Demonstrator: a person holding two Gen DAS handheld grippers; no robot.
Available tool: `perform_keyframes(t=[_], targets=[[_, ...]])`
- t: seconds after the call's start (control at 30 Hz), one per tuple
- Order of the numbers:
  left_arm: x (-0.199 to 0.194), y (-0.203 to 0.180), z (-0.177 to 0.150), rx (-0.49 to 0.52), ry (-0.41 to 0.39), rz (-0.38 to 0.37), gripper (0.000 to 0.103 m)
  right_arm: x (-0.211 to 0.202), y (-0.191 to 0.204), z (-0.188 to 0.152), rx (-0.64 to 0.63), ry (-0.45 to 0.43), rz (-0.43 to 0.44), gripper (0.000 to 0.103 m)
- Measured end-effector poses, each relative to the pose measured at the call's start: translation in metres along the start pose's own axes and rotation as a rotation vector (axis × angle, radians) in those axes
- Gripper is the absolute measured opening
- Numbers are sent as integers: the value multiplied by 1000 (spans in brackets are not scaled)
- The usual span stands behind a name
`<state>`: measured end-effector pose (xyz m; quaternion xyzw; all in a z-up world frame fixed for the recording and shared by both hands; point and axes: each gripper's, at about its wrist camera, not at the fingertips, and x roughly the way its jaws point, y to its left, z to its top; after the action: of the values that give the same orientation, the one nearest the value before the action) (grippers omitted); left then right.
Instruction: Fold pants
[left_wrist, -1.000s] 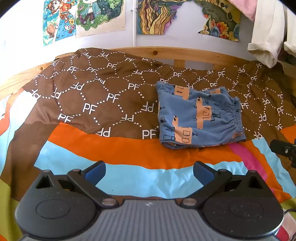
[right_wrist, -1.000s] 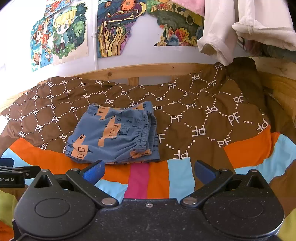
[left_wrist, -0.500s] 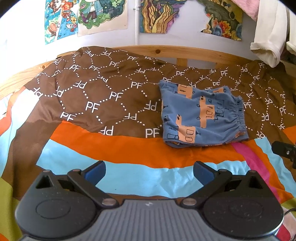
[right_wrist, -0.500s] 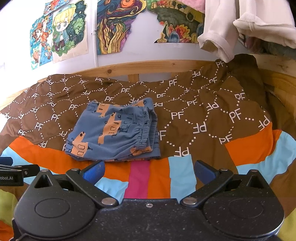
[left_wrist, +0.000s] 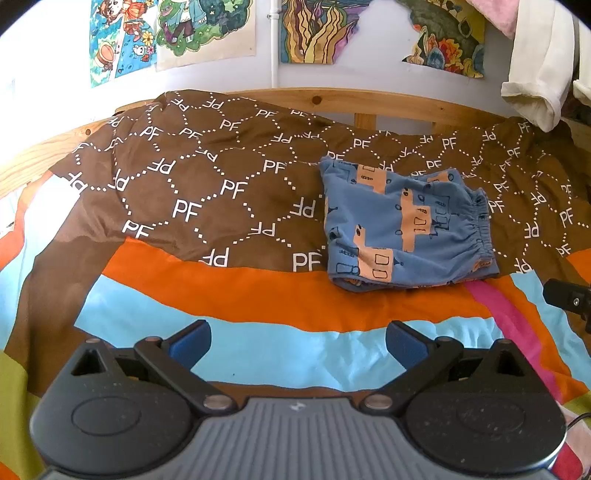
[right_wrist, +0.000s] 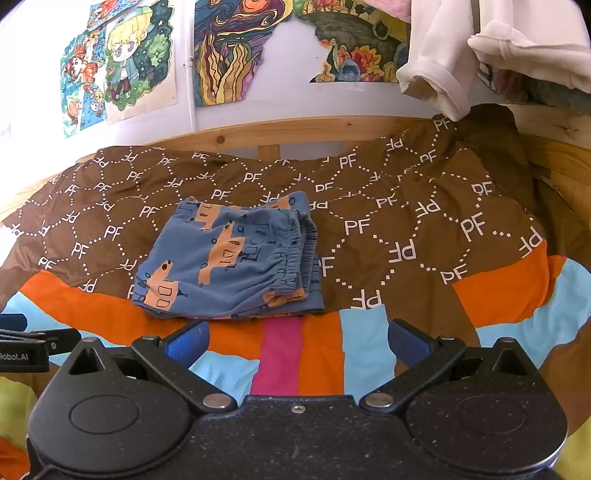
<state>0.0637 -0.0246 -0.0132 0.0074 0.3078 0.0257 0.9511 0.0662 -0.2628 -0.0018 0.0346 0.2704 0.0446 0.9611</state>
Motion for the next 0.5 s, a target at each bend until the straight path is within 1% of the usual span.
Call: perform_keyframes(t=[0.23, 0.37, 0.5], targets=[[0, 0, -1, 1, 3, -2, 103, 0, 0, 0, 2, 0, 1, 102], [-2, -2, 1, 13, 19, -3, 103, 0, 1, 0, 0, 2, 1, 102], [-5, -4, 1, 26, 3, -36, 103, 1, 1, 0, 0, 2, 2, 102]])
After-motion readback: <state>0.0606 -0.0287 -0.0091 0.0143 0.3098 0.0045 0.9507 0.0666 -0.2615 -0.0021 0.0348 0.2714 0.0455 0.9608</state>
